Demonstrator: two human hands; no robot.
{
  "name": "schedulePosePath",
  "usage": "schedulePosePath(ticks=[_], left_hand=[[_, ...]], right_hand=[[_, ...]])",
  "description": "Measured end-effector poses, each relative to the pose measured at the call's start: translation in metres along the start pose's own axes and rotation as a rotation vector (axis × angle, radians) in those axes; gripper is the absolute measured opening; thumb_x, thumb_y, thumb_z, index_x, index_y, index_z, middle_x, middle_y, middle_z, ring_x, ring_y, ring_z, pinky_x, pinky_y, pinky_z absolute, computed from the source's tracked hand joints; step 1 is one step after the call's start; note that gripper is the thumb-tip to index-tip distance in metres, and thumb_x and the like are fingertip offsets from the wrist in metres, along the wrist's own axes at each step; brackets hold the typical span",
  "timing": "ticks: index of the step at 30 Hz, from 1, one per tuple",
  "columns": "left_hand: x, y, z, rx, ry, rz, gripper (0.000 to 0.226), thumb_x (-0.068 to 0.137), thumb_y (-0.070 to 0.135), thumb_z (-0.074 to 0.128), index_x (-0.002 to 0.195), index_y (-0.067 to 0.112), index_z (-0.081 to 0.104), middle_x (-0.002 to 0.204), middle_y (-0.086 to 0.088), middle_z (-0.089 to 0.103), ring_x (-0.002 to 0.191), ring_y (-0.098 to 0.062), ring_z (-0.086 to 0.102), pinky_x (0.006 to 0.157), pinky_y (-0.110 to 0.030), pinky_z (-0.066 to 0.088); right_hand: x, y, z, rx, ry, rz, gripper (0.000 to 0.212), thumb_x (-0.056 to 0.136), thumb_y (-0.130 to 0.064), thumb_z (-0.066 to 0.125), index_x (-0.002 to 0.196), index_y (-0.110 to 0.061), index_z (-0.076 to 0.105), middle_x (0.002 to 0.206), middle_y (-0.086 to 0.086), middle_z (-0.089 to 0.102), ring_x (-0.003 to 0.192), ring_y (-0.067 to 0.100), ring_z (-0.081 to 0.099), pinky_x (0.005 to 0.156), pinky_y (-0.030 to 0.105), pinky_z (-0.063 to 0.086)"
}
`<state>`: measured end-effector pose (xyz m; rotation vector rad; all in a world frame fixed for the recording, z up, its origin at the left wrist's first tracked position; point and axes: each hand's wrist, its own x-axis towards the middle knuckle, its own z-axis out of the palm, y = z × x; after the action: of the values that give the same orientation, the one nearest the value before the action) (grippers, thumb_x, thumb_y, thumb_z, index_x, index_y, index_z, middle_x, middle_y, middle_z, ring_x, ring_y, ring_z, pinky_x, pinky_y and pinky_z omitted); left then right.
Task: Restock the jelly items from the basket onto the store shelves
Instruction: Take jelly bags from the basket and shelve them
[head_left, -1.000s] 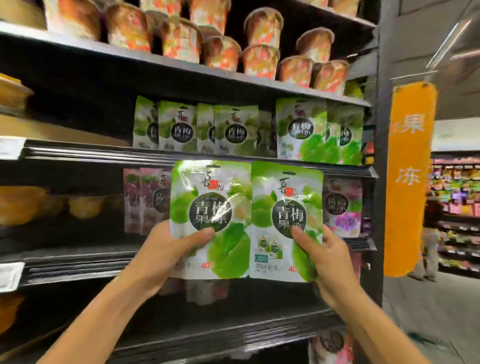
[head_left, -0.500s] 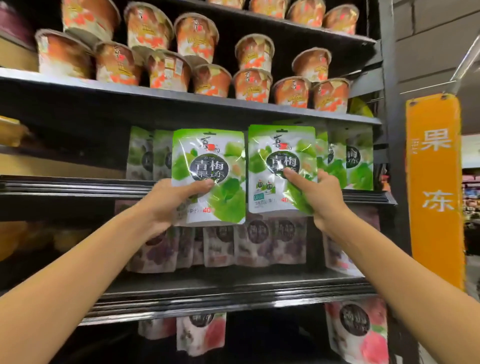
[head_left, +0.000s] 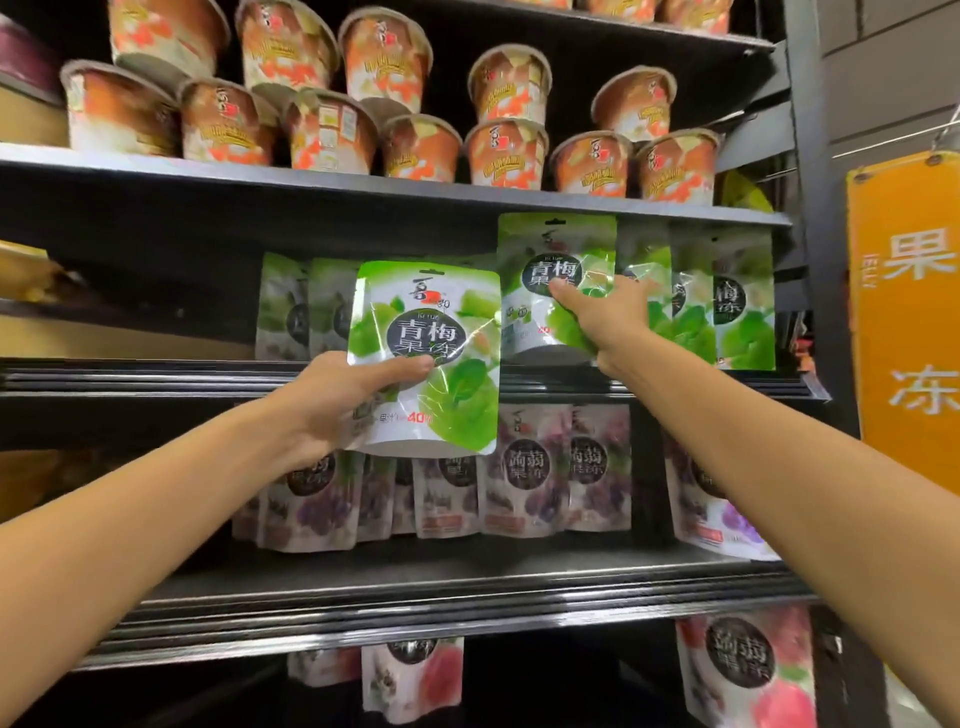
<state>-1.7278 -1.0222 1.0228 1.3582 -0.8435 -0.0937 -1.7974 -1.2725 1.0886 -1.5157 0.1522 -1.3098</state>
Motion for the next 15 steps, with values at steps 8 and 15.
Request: schedulePosePath(ticks=[8, 15], left_hand=[[0.007, 0.007, 0.008, 0.128, -0.074, 0.0, 0.048, 0.056, 0.038, 0.088, 0.094, 0.012, 0.077, 0.093, -0.001, 0.078, 0.079, -0.012, 0.075, 0.059, -0.026, 0.058], [0.011, 0.018, 0.017, 0.177, -0.05, -0.027, 0.053, 0.054, 0.041, 0.085, 0.098, 0.012, 0.075, 0.086, 0.003, 0.078, 0.073, -0.011, 0.074, 0.063, -0.026, 0.054]], right_hand=[[-0.01, 0.012, -0.004, -0.274, -0.012, -0.154, 0.102, 0.075, -0.053, 0.077, 0.15, -0.006, 0.027, 0.153, 0.011, 0.037, 0.138, 0.028, 0.038, 0.108, 0.039, 0.036], [-0.024, 0.012, -0.016, -0.58, 0.032, -0.289, 0.084, 0.075, -0.055, 0.077, 0.129, -0.002, 0.042, 0.096, 0.003, 0.054, 0.078, 0.015, 0.051, 0.06, 0.024, 0.04]])
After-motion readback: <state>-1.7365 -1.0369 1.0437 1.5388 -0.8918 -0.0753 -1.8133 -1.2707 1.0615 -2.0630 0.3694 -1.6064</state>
